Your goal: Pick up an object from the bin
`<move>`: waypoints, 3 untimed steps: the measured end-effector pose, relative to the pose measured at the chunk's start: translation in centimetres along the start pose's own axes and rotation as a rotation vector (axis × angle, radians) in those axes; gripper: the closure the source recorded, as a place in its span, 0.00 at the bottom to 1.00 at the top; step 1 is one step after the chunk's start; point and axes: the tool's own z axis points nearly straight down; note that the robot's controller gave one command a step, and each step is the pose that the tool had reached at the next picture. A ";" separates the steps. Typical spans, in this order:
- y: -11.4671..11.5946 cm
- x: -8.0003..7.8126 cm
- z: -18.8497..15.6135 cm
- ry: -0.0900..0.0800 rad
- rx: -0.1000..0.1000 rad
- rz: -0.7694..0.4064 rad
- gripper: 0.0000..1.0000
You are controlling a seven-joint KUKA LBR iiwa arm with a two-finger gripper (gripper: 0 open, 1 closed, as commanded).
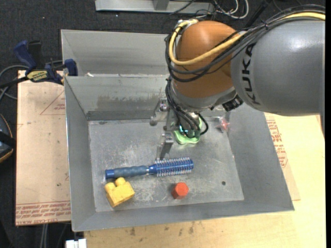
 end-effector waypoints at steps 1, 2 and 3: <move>-5.2 1.2 15.5 -0.015 -0.004 -0.181 0.00; -4.3 1.8 12.8 -0.011 0.000 -0.287 0.00; -5.5 1.3 12.6 -0.009 0.000 -0.179 0.00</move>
Offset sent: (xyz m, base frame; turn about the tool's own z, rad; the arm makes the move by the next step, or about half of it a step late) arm -0.0166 -0.0544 -0.1589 -0.1831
